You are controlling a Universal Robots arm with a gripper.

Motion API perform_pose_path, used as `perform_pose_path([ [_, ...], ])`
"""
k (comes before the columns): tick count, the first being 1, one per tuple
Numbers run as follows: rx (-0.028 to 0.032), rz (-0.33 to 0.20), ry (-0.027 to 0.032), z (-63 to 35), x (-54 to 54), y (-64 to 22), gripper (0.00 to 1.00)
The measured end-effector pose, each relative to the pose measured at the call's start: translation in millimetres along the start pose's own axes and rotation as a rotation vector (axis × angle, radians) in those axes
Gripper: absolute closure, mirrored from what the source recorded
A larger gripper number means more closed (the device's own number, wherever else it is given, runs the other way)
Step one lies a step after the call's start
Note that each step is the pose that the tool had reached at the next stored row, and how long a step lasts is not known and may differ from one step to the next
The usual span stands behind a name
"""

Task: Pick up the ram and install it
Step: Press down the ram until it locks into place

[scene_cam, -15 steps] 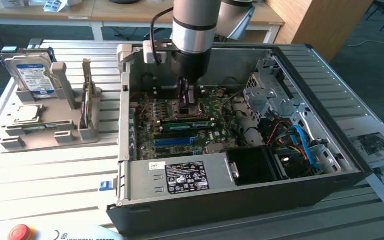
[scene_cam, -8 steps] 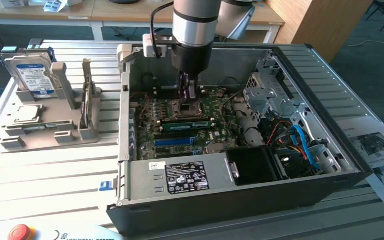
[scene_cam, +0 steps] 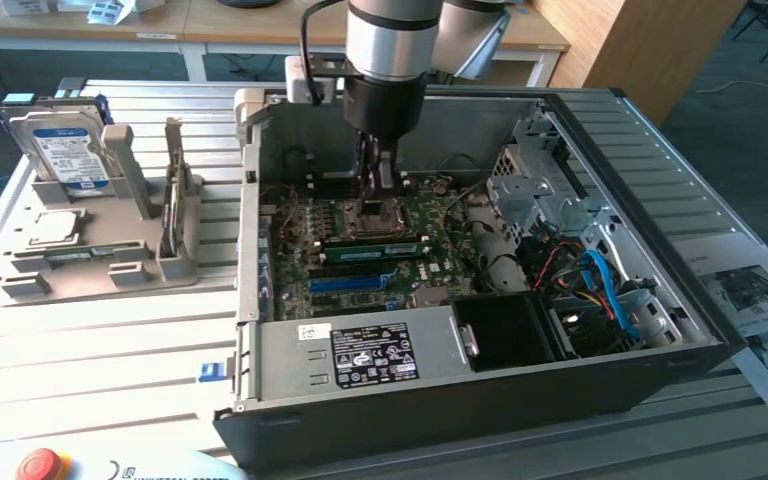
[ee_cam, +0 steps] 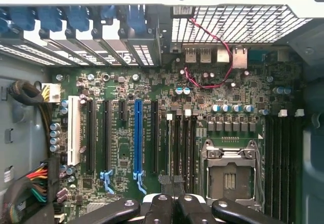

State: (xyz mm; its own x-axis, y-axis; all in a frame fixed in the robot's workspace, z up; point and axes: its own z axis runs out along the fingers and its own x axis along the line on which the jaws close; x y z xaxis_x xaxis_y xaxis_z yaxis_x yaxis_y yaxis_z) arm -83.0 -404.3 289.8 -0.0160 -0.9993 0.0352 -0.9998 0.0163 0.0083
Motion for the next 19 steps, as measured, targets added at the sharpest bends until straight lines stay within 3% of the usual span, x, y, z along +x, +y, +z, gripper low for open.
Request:
perform_pose_path([
  [19,-0.0001,0.0,0.0011,-13.8,0.5,0.1,0.9],
])
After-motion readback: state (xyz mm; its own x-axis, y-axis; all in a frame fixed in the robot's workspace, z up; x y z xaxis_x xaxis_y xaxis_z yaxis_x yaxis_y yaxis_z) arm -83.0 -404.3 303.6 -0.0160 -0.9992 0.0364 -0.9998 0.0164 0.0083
